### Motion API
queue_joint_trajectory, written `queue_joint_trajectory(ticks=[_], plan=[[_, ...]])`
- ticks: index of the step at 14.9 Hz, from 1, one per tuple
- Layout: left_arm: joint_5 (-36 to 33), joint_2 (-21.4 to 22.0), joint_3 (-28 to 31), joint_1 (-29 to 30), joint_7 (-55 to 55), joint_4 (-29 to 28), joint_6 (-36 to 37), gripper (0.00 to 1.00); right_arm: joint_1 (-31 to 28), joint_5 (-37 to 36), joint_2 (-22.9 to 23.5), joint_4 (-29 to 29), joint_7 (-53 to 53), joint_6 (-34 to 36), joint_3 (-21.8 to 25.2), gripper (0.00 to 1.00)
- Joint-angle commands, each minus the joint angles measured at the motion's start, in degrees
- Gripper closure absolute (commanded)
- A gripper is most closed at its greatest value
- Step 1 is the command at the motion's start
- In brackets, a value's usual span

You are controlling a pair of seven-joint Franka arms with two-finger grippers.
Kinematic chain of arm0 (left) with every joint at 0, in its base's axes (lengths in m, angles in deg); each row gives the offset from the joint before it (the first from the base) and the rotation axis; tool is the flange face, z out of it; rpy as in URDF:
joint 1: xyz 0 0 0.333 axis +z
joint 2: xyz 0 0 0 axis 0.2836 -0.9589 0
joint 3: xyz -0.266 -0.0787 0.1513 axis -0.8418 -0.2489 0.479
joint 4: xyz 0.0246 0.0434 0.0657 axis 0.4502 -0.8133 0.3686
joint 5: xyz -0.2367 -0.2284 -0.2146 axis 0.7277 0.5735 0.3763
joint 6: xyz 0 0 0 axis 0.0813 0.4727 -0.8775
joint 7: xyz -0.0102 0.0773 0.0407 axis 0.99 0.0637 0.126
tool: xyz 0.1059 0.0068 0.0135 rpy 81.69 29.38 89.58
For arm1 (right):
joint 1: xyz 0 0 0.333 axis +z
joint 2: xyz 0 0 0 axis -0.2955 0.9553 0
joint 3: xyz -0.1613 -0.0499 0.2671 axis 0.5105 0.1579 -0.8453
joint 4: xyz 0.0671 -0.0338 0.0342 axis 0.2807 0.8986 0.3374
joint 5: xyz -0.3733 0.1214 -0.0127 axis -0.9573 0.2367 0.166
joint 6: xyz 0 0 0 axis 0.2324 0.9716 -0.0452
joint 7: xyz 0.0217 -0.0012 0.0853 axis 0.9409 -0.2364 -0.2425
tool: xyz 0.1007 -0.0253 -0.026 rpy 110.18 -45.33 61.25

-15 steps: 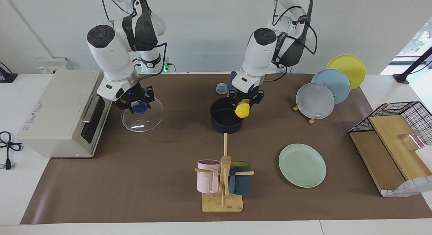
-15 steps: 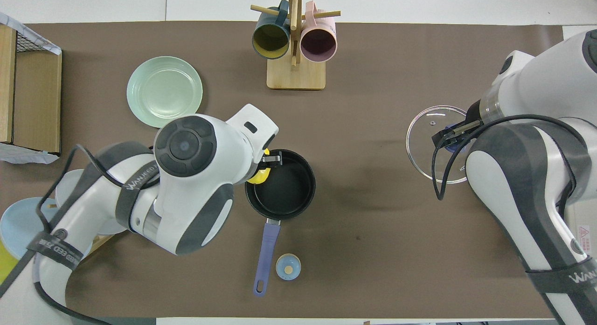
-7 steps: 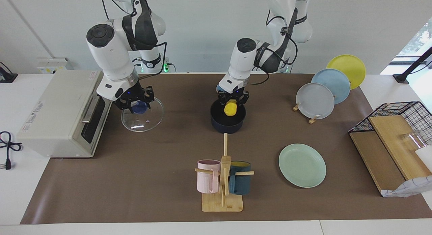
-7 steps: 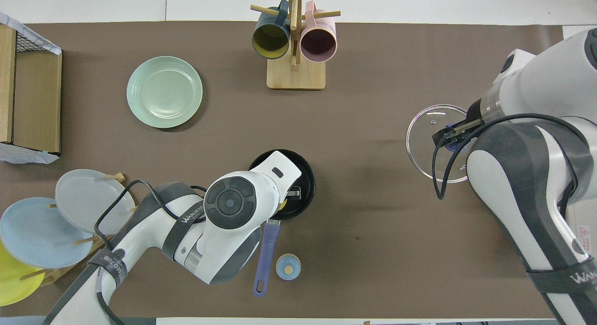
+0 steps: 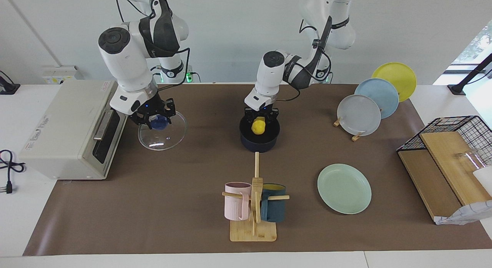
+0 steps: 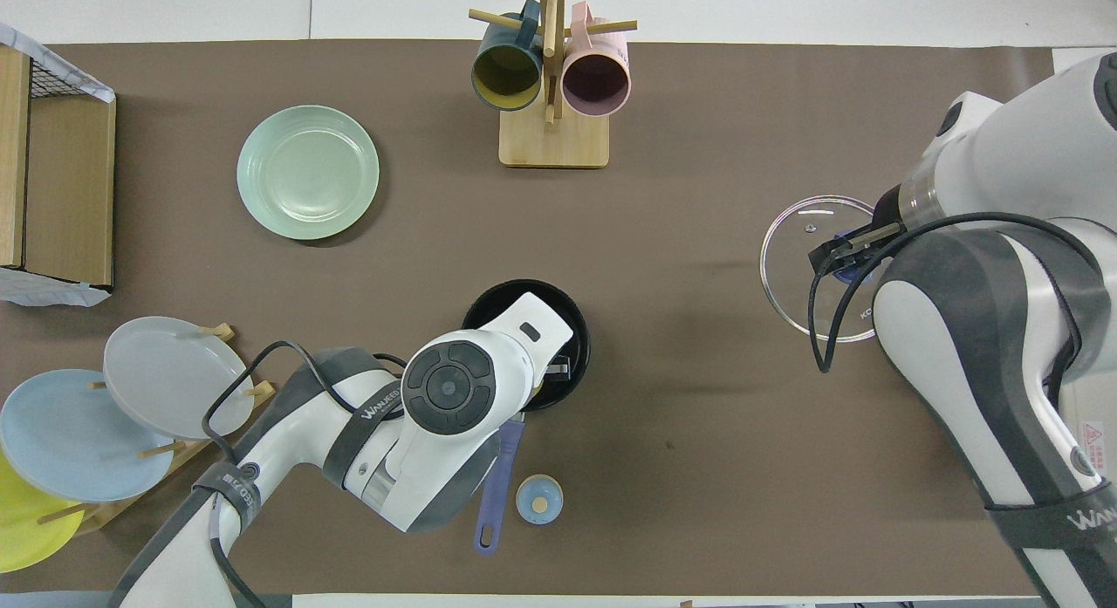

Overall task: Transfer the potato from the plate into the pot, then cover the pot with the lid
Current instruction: 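Carry the potato over the saucepan with the left gripper and lower it in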

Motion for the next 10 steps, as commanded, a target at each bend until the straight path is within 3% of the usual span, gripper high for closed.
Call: queue_joint_trajectory(ticks=[1,6,7,8,9,10], plan=[[-1.0,-1.0,1.2,-2.1,-2.0,-0.9,-2.4,1.00,-0.2,1.0,0.6,-1.7,1.2,1.5,-0.2,1.00],[-1.6,-1.8,1.2,-2.4,-2.0,-0.7,-3.0,1.00,-0.2,1.0,0.6,-1.7,1.2,1.5,-0.2,1.00],[-1.7,-2.0,1.2,-2.3,-1.7,-0.4,-3.0,0.94,-0.2,1.0,0.6,-1.7,1.2,1.5,-0.2,1.00],[-1.7,-2.2,1.2,-2.3,-1.7,-0.2,-2.9,0.58,-0.2,1.0,0.6,-1.8,1.2,1.5,-0.2,1.00],[-1.7,-2.2,1.2,-2.2,-1.7,-0.1,-2.8,0.12,-0.2,1.0,0.6,-1.7,1.2,1.5,-0.2,1.00],[-1.7,-1.6,1.2,-1.7,-1.4,0.2,-2.5,0.00,-0.2,1.2,0.6,-1.7,1.2,1.4,-0.2,1.00]])
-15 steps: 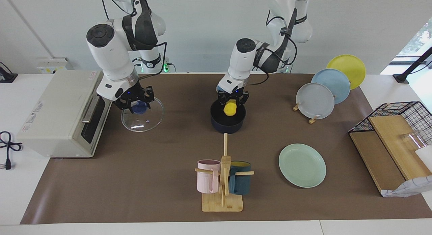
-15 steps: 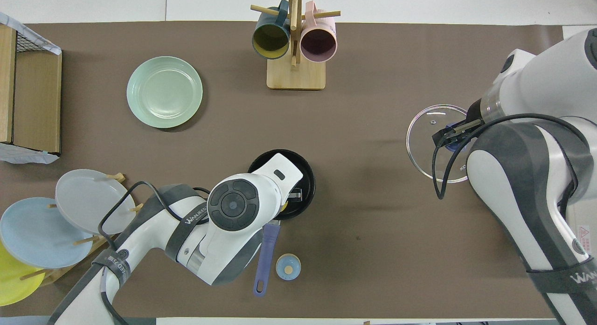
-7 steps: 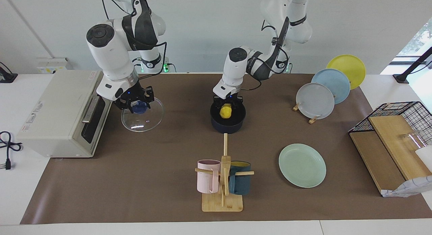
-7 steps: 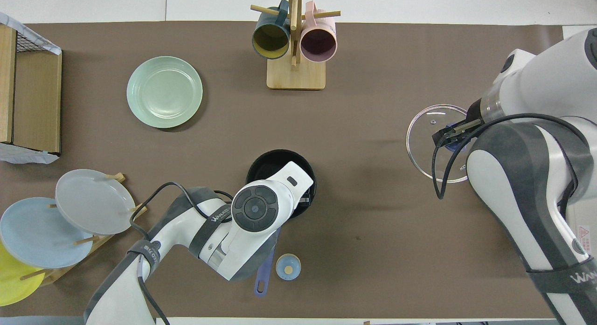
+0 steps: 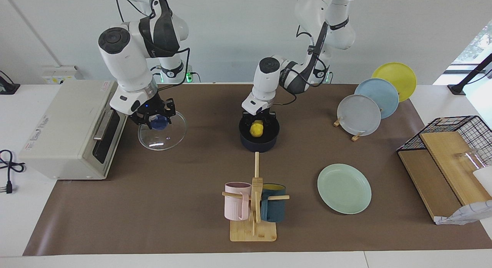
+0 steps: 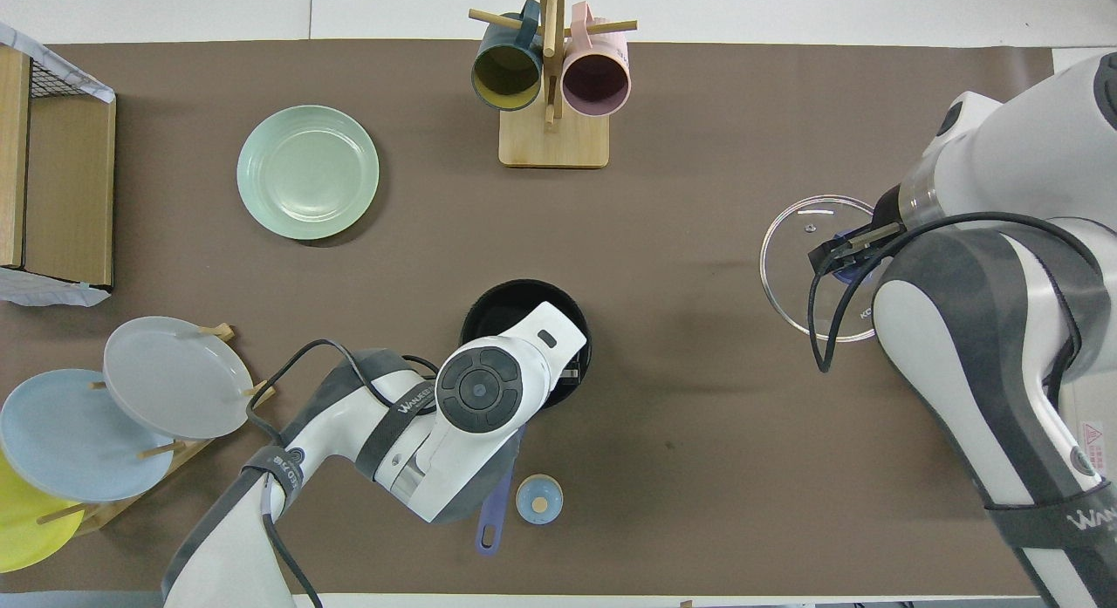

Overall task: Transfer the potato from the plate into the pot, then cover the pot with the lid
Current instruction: 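Carry the potato over the saucepan with the left gripper and lower it in, then open the left gripper and withdraw it while the right gripper lifts the lid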

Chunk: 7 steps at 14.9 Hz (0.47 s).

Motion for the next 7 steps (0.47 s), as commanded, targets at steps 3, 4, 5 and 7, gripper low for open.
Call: queue_joint_trajectory(ticks=[3,4,5,7], plan=[[-0.9,3.5,0.9,1.9,0.4,6.3,9.5,0.00,-0.2,1.2,0.6,-1.8,2.2,1.5,-0.3,1.00],[-0.9,4.5,0.9,4.0,1.5,10.9,16.7,0.00,-0.1,1.2,0.6,-1.8,2.8,1.6,-0.3,1.00],[-0.8,5.2,0.9,5.7,2.9,16.2,24.0,0.00,1.0,1.7,0.6,-3.1,3.5,1.8,-0.3,1.00],[-0.6,6.7,1.1,10.5,5.6,24.4,33.7,0.00,3.1,2.9,1.7,-5.9,8.4,3.4,-0.4,1.00]])
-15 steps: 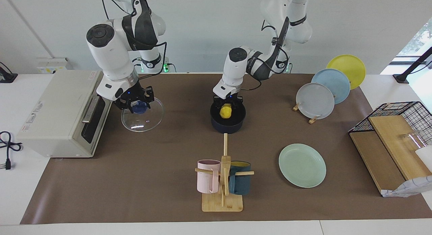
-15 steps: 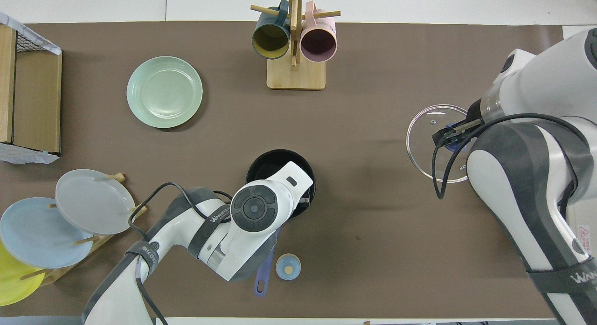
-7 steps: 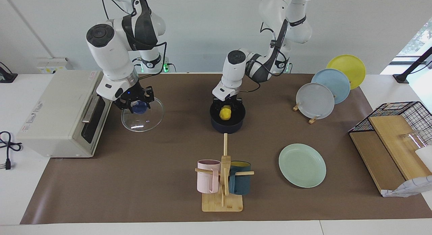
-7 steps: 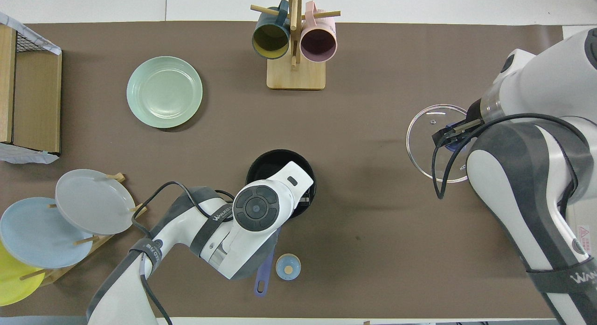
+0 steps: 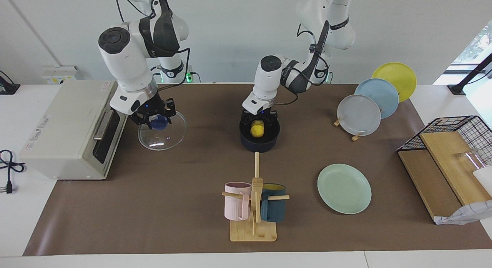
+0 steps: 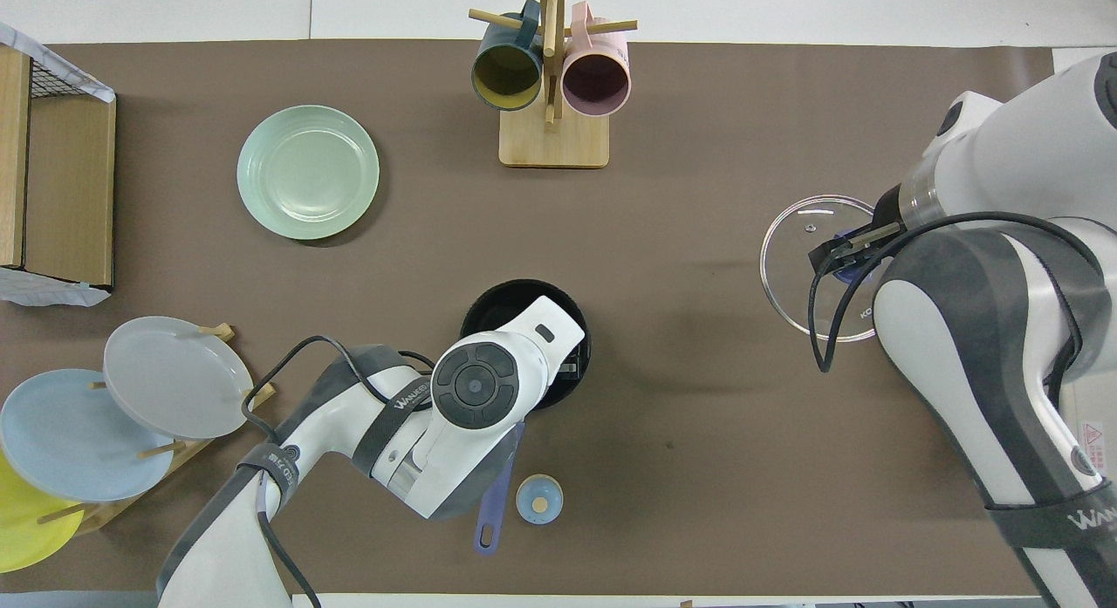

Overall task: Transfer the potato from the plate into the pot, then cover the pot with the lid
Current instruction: 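Open the left gripper and withdraw it while the right gripper lifts the lid, then carry the glass lid over the saucepan with the right gripper and lower it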

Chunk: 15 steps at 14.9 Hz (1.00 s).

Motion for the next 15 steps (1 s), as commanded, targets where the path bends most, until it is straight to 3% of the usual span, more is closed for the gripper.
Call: queue_joint_trajectory(ticks=[1,3,7,9,11,15], plan=[[-0.3,3.0,-0.1,7.6,5.6,10.1,11.9,0.00,3.8,1.6,2.0,-5.6,8.8,3.1,-0.5,1.00],[-0.2,6.0,0.1,12.8,12.0,11.1,13.6,0.00,8.3,1.4,2.5,-7.0,15.1,2.4,-0.5,1.00],[-0.7,8.2,0.0,22.4,29.5,12.8,19.4,0.00,19.6,-0.1,9.8,-14.1,32.1,2.2,-0.5,1.00],[-0.9,8.3,0.1,25.9,36.2,13.3,22.5,0.00,23.0,0.7,11.6,-14.8,36.8,-2.8,-0.6,1.00],[-3.1,9.3,-0.1,27.3,39.4,13.2,24.6,0.00,30.0,-0.7,14.7,-14.9,41.4,-4.9,-0.2,1.00],[-4.3,10.3,0.1,28.1,39.5,13.3,28.0,0.00,30.9,-1.6,16.4,-14.2,43.9,-5.3,-0.2,1.00]])
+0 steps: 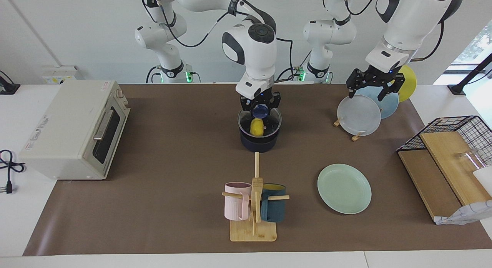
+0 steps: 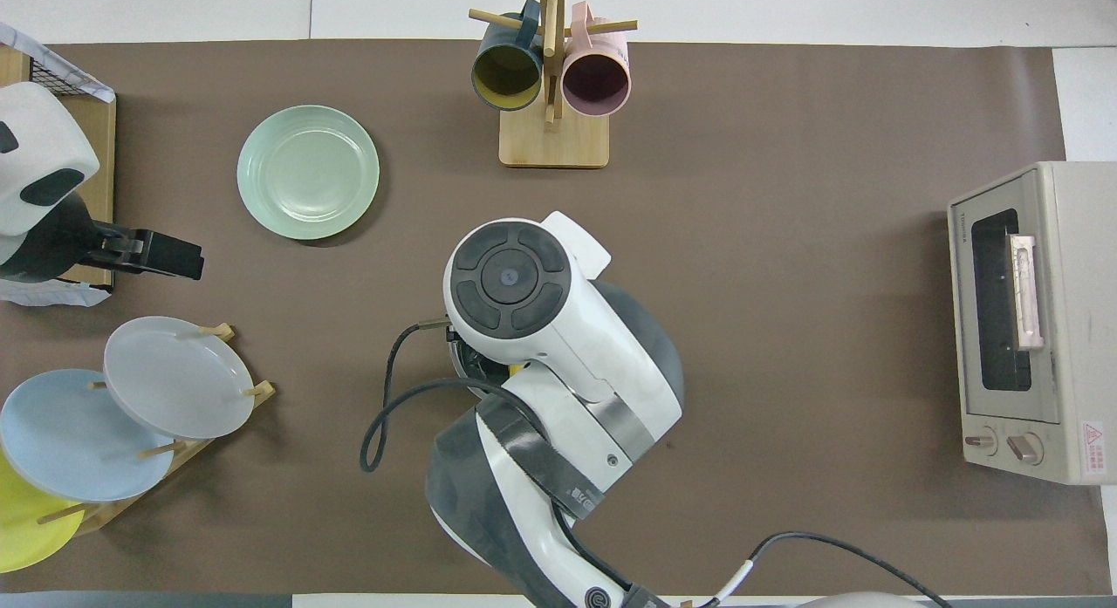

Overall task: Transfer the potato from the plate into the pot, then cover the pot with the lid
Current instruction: 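Carry the glass lid over the saucepan with the right gripper and lower it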

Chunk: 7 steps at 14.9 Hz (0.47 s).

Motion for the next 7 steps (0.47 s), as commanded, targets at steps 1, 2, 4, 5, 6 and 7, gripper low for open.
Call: queue_joint_trajectory(ticks=[1,2,4,5,6,7], plan=[[-1.4,1.6,-0.6,1.0,0.8,0.6,3.8,0.00,-1.2,-1.5,0.8,-1.6,0.3,0.1,0.3,1.00],[-1.4,1.7,-0.5,1.0,0.7,0.7,4.9,0.00,-1.2,-2.0,1.0,-1.5,0.1,-0.2,0.3,1.00],[-1.4,2.5,-0.8,1.9,0.5,2.5,7.4,0.00,0.0,-3.5,2.0,-0.5,0.3,-0.4,0.3,1.00],[-1.3,2.5,-0.8,1.9,0.3,3.1,8.5,0.00,0.0,-3.5,2.3,-0.4,0.2,-0.2,0.3,1.00],[-1.3,2.5,-1.1,1.9,0.1,3.7,9.2,0.00,-0.1,-3.5,2.2,-0.2,0.2,0.0,0.3,1.00],[-1.0,2.6,-1.1,1.9,0.1,3.8,9.6,0.00,-0.1,-3.4,2.1,0.4,0.3,-0.4,0.2,1.00]])
